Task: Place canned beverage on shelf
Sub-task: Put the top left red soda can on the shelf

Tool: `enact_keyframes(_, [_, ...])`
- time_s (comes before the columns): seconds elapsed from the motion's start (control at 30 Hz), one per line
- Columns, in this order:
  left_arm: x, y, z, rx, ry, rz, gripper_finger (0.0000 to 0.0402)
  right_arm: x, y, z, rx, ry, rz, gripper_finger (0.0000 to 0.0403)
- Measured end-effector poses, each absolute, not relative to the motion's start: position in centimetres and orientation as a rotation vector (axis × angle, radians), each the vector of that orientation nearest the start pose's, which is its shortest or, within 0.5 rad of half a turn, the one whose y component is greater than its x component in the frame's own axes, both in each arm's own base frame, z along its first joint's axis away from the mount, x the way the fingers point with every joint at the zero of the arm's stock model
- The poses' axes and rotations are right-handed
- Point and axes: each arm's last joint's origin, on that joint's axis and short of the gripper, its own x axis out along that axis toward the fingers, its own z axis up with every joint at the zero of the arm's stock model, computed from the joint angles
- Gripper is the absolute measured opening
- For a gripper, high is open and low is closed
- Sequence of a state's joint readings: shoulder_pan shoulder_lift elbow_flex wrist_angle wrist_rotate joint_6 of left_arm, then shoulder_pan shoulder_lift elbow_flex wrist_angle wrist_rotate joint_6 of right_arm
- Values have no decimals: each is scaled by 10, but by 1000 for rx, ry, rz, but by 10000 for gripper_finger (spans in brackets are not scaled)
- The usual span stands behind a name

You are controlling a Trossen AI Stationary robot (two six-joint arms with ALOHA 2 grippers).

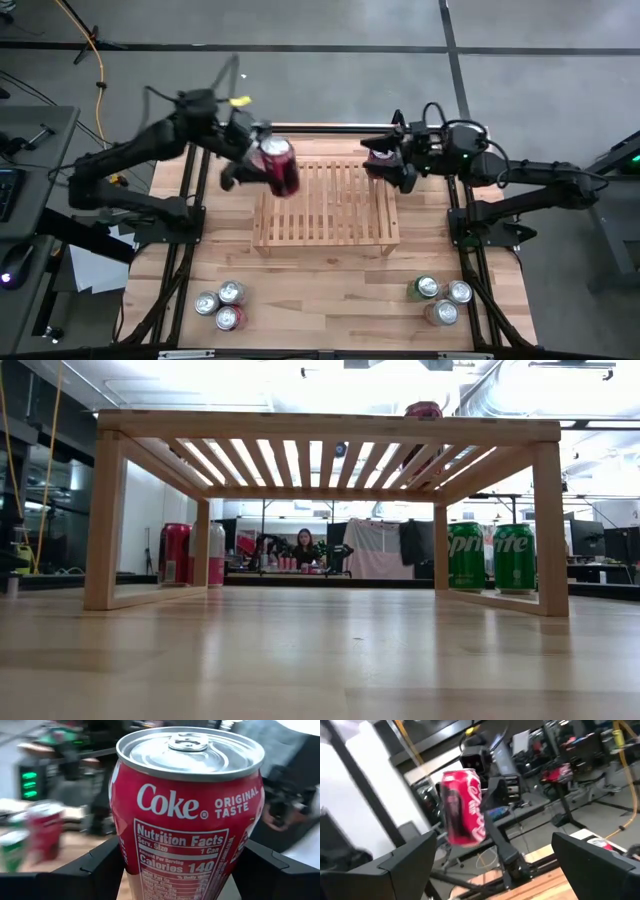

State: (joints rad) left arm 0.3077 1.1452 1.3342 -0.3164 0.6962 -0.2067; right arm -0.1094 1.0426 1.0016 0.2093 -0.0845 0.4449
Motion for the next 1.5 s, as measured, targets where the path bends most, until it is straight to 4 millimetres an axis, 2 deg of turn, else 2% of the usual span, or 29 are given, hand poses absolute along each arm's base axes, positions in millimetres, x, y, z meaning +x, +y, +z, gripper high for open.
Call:
enact_keyframes(0.1, [253, 44, 429, -260, 145, -507, 280, 240, -17, 406, 365, -164, 60, 381])
enact_keyframes(0.23, [284, 41, 414, -292, 161, -558, 280, 251, -12, 419, 285, -145, 77, 381])
enact_keyframes(0.37, [303, 44, 398, -309, 198, -517, 280, 261, -8, 429, 246, -87, 84, 381])
enact_keyframes(0.5, [316, 45, 386, -294, 226, -486, 280, 275, -4, 429, 199, 20, 89, 381])
enact_keyframes(0.8, [324, 40, 378, -222, 232, -434, 280, 301, -2, 419, 223, 160, 77, 381])
enact_keyframes(1.13, [325, 39, 378, -181, 225, -410, 280, 306, 2, 415, 282, 189, 141, 376])
enact_keyframes(1.23, [325, 39, 378, -188, 226, -409, 280, 306, 2, 414, 284, 190, 139, 351])
enact_keyframes(1.37, [325, 39, 378, -216, 233, -405, 286, 306, 2, 414, 295, 192, 138, 290])
enact_keyframes(1.5, [325, 39, 378, -222, 233, -390, 319, 306, 2, 415, 291, 190, 139, 282])
